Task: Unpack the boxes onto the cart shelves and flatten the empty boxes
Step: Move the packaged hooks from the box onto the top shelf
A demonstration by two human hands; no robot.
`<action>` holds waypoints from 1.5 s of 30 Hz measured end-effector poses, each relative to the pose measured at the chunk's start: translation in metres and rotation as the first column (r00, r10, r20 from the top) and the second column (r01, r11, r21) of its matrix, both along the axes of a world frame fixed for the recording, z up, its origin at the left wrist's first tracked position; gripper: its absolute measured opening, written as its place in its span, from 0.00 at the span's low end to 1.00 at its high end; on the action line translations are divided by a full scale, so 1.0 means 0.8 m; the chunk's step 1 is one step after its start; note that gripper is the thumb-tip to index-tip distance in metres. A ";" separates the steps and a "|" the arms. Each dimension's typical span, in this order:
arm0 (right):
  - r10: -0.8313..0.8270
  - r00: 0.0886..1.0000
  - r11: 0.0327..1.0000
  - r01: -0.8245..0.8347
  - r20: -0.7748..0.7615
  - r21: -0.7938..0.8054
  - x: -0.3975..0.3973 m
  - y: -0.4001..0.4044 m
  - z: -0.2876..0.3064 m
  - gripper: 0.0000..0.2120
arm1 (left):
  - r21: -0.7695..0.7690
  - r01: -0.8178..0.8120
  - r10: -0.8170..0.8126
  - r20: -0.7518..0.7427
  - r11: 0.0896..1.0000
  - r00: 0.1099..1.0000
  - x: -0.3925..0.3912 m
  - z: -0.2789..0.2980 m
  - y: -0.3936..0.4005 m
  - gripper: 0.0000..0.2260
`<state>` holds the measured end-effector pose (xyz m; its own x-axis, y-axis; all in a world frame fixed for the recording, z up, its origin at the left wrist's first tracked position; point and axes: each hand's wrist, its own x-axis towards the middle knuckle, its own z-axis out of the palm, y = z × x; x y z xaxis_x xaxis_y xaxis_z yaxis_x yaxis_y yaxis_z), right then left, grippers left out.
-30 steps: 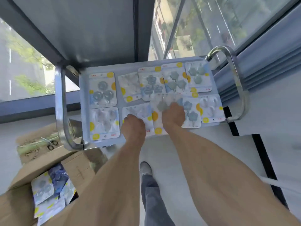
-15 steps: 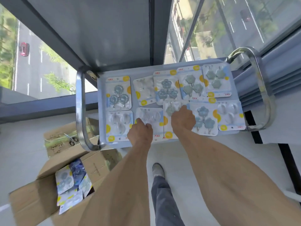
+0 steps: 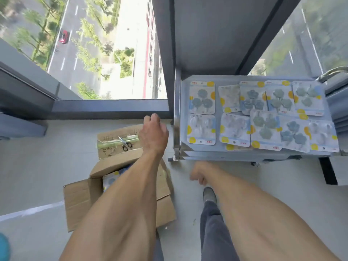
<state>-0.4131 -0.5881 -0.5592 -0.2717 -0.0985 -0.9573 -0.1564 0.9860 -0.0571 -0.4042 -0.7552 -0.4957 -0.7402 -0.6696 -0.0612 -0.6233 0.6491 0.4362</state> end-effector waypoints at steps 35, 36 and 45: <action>0.595 0.731 0.758 -0.649 -0.334 -0.071 0.351 -0.343 -0.594 0.17 | 0.255 -0.262 -0.027 0.763 0.931 0.646 0.481 -0.644 -0.226 0.11; 0.596 0.728 0.758 -0.649 -0.340 -0.060 0.351 -0.347 -0.596 0.17 | 0.266 -0.262 -0.034 0.758 0.928 0.652 0.481 -0.643 -0.228 0.11; 0.283 0.881 0.952 -0.305 -0.378 0.001 0.383 -0.370 -0.598 0.19 | 0.285 -0.271 -0.046 0.762 0.919 0.646 0.488 -0.639 -0.235 0.10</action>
